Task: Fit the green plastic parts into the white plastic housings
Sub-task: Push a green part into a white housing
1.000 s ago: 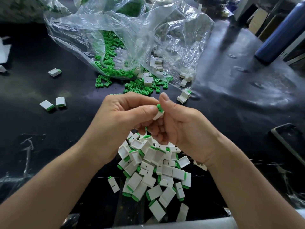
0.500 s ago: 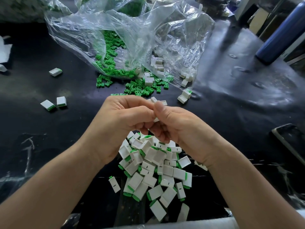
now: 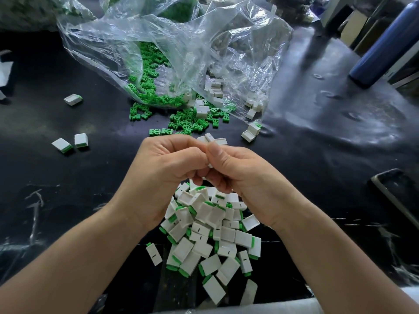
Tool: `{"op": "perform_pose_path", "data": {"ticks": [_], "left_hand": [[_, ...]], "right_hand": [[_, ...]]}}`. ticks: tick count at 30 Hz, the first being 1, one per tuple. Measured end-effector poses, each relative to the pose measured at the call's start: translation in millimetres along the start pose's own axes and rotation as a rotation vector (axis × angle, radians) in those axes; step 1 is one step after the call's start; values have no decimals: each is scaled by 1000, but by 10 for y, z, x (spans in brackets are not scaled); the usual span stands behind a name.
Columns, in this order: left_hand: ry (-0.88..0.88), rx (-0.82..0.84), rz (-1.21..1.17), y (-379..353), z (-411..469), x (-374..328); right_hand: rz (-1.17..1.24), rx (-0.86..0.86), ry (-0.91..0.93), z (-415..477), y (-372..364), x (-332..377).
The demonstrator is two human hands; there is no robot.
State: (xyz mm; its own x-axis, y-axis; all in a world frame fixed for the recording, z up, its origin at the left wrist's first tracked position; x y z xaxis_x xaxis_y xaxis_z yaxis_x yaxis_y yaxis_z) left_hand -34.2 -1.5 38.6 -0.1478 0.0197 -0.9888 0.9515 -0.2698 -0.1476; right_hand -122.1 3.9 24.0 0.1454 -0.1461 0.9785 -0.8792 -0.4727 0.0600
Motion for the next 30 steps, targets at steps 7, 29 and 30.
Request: {"op": "perform_pose_path", "data": {"ticks": [7,29,30], "left_hand": [[22,-7,5,-12,4,31],[175,102,162,78,32,68],[199,170,210,31,15,85]], "right_hand": [[-19,-40,6,-1,9,4],[-226,-343,-57,25,535,-16],[-330,-430,-51,19,630,-22]]}}
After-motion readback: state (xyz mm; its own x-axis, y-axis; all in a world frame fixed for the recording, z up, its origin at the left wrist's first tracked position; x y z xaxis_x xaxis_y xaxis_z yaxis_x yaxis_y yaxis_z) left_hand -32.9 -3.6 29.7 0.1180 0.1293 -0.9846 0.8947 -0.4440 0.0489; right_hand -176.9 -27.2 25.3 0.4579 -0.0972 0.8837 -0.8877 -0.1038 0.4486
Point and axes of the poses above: each hand's wrist, its own z-axis towards the middle knuckle, its own y-axis out of the back of the hand, x = y × z, the point moved 7 cm from there along z, towards the middle knuckle, and after that the axes turned 2 degrees about x, right-handed, at the moved point
